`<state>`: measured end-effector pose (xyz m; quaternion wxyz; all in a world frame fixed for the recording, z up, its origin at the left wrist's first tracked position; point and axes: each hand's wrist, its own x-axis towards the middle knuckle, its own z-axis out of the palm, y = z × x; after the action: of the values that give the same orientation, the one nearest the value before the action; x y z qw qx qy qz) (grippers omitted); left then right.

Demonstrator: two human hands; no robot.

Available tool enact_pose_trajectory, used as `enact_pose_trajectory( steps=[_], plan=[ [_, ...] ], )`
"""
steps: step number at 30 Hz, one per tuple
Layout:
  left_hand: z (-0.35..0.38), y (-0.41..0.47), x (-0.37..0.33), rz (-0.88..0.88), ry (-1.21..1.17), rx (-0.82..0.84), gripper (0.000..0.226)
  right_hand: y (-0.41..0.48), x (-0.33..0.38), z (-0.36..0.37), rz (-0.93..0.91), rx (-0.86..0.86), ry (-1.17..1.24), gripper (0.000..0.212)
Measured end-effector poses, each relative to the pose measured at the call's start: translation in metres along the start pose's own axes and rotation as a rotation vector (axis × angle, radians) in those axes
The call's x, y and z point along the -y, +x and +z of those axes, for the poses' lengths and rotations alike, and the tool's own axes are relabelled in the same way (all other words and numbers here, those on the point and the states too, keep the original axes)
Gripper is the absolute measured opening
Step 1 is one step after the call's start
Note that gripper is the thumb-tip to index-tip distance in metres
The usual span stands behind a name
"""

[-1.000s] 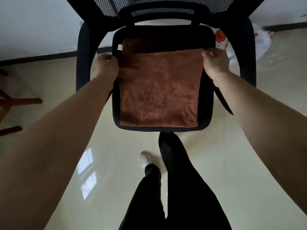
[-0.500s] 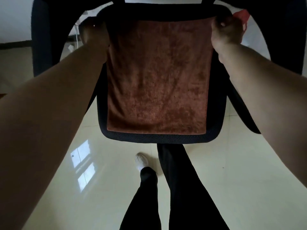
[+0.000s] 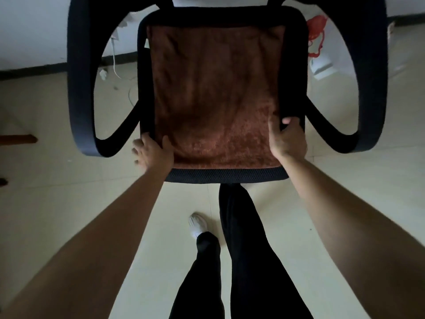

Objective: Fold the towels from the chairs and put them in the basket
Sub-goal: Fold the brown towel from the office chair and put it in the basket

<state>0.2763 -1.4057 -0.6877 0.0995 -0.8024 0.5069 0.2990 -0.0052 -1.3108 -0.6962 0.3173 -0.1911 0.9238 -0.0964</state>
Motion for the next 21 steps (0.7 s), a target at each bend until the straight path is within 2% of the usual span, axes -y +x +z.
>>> enact_pose_trajectory(
  steps=[2,4,6,8,11,12,14,16,21],
  plan=[
    [0.005,-0.011,0.023,-0.043,0.007,0.066,0.057,-0.029,-0.022,0.006,0.016,0.053,-0.112,0.068],
    [0.006,-0.017,0.037,-0.035,-0.137,0.119,0.051,-0.051,-0.037,0.01,0.035,0.093,-0.225,0.078],
    [0.003,-0.02,0.044,-0.022,-0.304,0.161,0.042,-0.064,-0.047,0.012,0.054,0.144,-0.192,0.077],
    [-0.002,-0.024,0.048,-0.019,-0.413,0.196,0.038,-0.077,-0.054,0.012,0.1,0.167,0.039,0.063],
    [-0.004,-0.032,0.055,-0.089,-0.662,0.253,0.023,-0.094,-0.063,0.009,0.303,0.161,0.699,0.044],
    [-0.004,-0.036,0.057,-0.13,-0.74,0.264,0.019,-0.097,-0.065,0.006,0.336,0.142,0.835,0.039],
    [-0.005,-0.045,0.061,-0.192,-0.821,0.262,0.024,-0.1,-0.069,0.001,0.351,0.1,0.922,0.026],
    [-0.004,-0.051,0.067,-0.247,-0.849,0.227,0.034,-0.097,-0.076,-0.001,0.37,0.098,0.944,0.023],
    [-0.021,-0.059,0.062,-0.27,-0.939,0.197,0.024,-0.101,-0.06,-0.022,0.431,0.24,1.111,0.042]
  ],
)
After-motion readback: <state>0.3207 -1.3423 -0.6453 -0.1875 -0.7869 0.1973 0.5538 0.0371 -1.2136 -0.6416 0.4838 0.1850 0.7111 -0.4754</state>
